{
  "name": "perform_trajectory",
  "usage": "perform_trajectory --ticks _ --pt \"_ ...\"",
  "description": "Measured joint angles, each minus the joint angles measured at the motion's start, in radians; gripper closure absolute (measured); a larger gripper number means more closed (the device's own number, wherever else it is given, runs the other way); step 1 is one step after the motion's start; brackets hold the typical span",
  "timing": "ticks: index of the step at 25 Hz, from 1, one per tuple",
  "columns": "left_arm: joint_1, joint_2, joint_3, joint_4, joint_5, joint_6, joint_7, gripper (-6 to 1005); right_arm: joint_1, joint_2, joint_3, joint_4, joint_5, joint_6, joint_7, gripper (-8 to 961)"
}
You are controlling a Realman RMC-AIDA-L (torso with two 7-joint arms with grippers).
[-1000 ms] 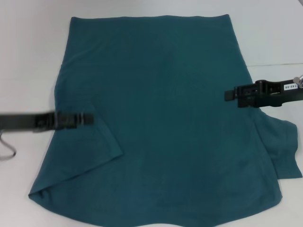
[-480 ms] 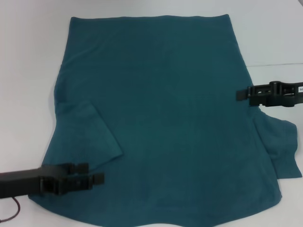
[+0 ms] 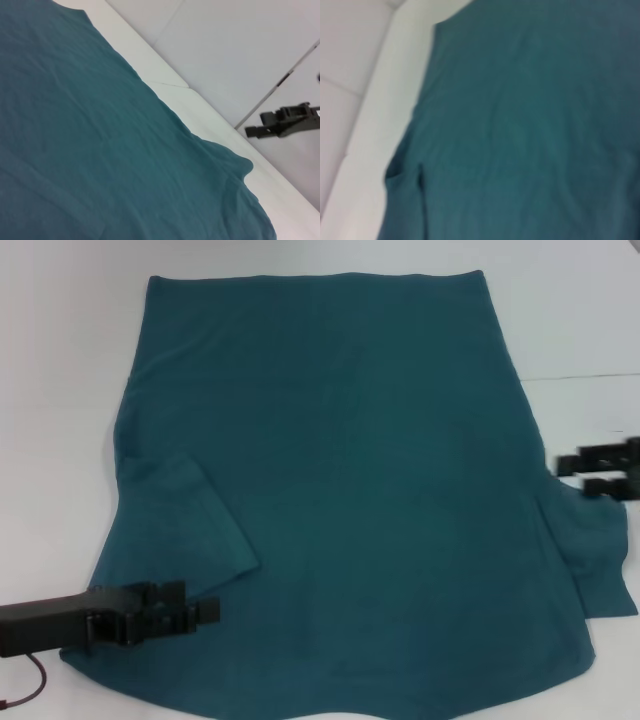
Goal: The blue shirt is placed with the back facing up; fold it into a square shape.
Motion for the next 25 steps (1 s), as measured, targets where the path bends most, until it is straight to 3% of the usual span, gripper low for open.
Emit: perform_trajectory --ticks 3,7,15,21,25 --pt "-0.003 0.0 0.004 -0.009 0.0 -0.021 -0.002 139 -0.025 -0.025 0.004 -0.01 -0.046 -0.001 0.06 224" --pt "-0.007 -0.004 0.006 -0.011 -0.001 -0.038 -0.003 140 -0.037 -0.033 0.01 -0.027 -0.121 0.001 0.109 224" --pt "-0.017 -0.009 0.006 -0.011 -0.001 -0.04 -0.003 140 -0.039 -0.017 0.011 -0.028 -0.159 0.023 0.1 225" --pt "-0.017 -0.01 0.006 -0.01 -0.001 -0.047 -0.005 139 -0.045 0.006 0.119 -0.026 -0.149 0.033 0.05 225" --pt "-0.017 -0.011 0.006 -0.01 0.001 -0.049 -0.006 139 -0.046 0.008 0.15 -0.014 -0.149 0.019 0.048 225"
